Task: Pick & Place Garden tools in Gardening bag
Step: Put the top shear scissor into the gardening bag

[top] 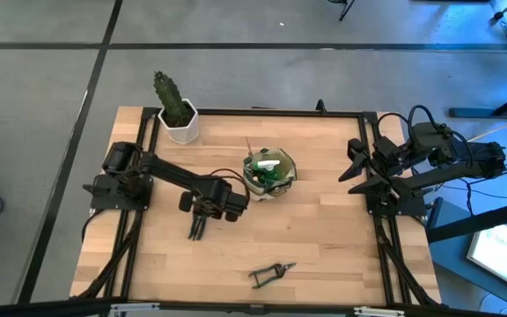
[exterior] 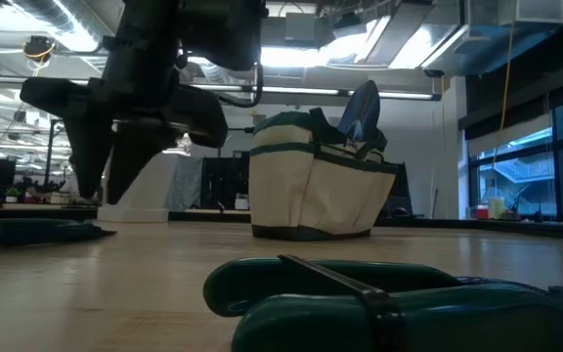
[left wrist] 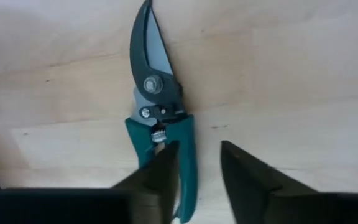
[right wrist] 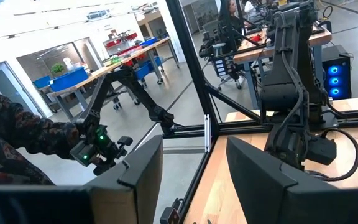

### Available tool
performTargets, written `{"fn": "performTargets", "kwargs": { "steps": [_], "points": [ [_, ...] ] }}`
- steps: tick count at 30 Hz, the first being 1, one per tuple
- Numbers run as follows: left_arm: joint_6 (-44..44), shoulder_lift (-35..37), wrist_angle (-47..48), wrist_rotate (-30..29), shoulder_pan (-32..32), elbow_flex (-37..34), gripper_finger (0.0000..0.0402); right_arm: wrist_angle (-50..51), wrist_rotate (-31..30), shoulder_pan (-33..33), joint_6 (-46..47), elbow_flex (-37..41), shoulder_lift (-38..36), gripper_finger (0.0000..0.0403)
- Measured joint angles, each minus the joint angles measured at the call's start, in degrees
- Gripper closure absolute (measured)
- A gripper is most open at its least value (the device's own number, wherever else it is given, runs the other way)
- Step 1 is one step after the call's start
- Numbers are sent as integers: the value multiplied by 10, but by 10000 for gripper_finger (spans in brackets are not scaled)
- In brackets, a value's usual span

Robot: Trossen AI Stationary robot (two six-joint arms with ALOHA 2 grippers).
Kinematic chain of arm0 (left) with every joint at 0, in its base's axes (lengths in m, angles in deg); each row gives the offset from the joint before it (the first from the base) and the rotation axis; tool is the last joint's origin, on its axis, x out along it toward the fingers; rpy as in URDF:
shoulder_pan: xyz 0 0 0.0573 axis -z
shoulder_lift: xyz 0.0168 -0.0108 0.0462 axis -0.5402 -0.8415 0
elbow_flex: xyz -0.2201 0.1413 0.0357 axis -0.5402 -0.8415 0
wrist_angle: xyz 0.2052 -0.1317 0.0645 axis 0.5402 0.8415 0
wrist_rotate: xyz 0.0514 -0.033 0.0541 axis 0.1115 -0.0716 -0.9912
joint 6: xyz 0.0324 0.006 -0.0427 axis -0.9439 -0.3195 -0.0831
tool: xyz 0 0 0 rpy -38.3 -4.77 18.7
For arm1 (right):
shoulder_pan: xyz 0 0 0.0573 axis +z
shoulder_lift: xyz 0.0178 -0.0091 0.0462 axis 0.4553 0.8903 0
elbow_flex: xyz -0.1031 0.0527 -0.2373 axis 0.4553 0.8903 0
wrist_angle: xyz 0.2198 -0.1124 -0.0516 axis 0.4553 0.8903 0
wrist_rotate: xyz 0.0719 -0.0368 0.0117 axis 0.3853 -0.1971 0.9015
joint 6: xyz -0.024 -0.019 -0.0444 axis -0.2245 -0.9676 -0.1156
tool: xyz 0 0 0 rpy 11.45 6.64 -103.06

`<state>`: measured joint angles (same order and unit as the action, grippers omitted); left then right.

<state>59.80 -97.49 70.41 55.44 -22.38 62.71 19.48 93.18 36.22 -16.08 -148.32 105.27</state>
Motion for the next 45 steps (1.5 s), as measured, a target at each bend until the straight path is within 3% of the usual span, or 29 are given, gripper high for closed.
{"fn": "performTargets", "kwargs": {
  "steps": [8,13,21,26,31,34,36,45],
  "points": [
    [31,9,7,25,-13,0,121,11,0,0,-1,0,0,221],
    [38,8,0,43,-2,0,64,13,0,0,-1,0,0,221],
    [46,15,3,10,24,-5,57,13,0,0,-4,0,3,221],
    [76,39,-4,22,39,-53,57,12,-2,-1,-6,0,9,221],
    [116,99,-121,37,50,-139,57,13,-2,-1,-7,0,17,221],
    [134,139,-242,2,54,-196,57,13,-2,-1,-8,0,21,221],
    [132,154,-264,-24,54,-219,57,10,-2,-1,-12,0,25,221],
    [122,166,-74,-58,70,-180,57,11,-2,-1,-12,0,39,222]
  ]
}}
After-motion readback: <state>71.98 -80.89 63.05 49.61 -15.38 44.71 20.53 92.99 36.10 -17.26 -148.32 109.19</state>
